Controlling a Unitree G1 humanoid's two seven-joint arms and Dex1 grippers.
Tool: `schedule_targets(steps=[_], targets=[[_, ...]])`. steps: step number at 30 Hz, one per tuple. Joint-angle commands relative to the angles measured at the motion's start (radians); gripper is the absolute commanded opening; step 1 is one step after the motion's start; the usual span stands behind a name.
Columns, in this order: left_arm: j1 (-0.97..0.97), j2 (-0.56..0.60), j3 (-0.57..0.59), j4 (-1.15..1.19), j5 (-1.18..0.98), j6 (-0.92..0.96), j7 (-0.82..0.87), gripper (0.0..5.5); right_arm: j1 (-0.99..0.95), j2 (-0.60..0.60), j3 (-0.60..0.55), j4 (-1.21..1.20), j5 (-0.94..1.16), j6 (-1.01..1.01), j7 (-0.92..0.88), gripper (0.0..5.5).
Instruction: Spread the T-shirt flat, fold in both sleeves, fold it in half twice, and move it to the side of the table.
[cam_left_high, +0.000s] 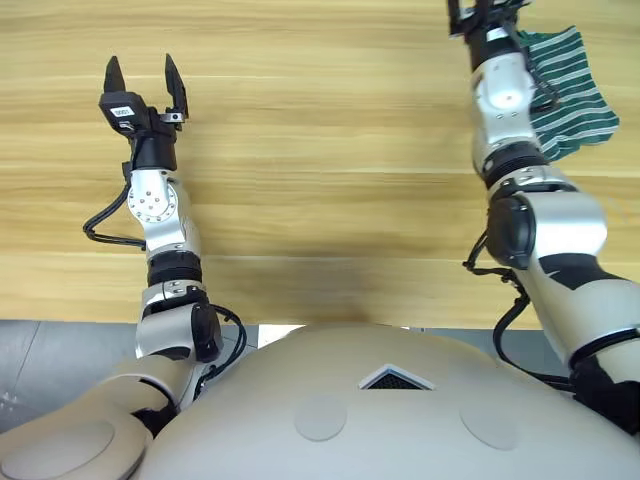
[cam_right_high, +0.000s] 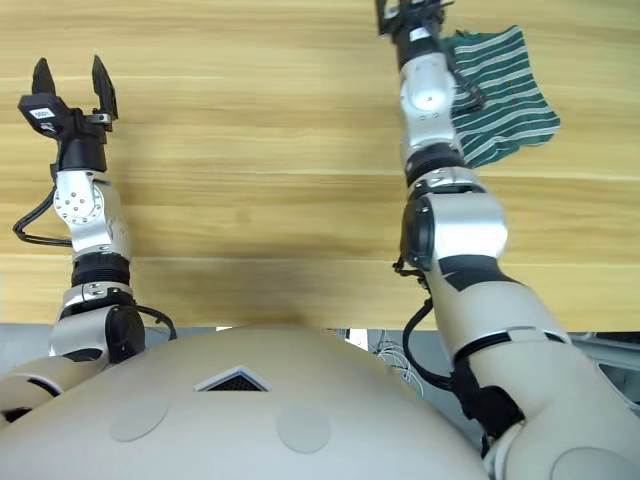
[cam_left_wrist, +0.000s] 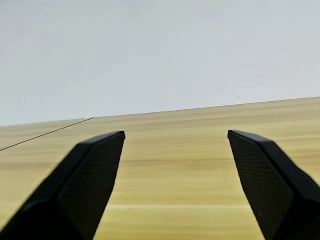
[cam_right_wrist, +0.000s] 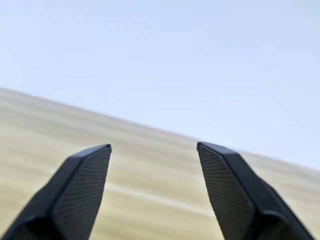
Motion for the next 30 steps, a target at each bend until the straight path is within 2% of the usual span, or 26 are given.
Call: schedule_targets(steps=[1,3,6,10,24,30], targets=[[-0.046,-0.003,-0.061,0.12,0.11,-0.104,0.068,3.69,0.04,-0.048,-0.013,0.007,0.01,-0.07,0.012,3.2],[-0.073,-0.013,-0.082,0.166,0.118,-0.132,0.077,3.69,0.066,-0.068,-0.036,0.0,0.039,-0.117,0.056,3.2],[-0.092,-0.018,-0.108,0.196,0.131,-0.166,0.093,3.69,0.102,-0.096,-0.003,-0.009,0.004,-0.193,0.066,3.2],[-0.095,-0.018,-0.126,0.215,0.13,-0.189,0.097,3.69,0.111,-0.091,-0.041,-0.01,0.071,-0.199,0.152,3.2],[-0.081,-0.009,-0.149,0.216,0.124,-0.224,0.09,3.69,0.118,-0.112,0.013,-0.008,-0.004,-0.22,0.067,3.2],[-0.086,-0.011,-0.156,0.21,0.114,-0.222,0.081,3.69,0.116,-0.112,0.002,-0.008,0.016,-0.219,0.101,3.2]])
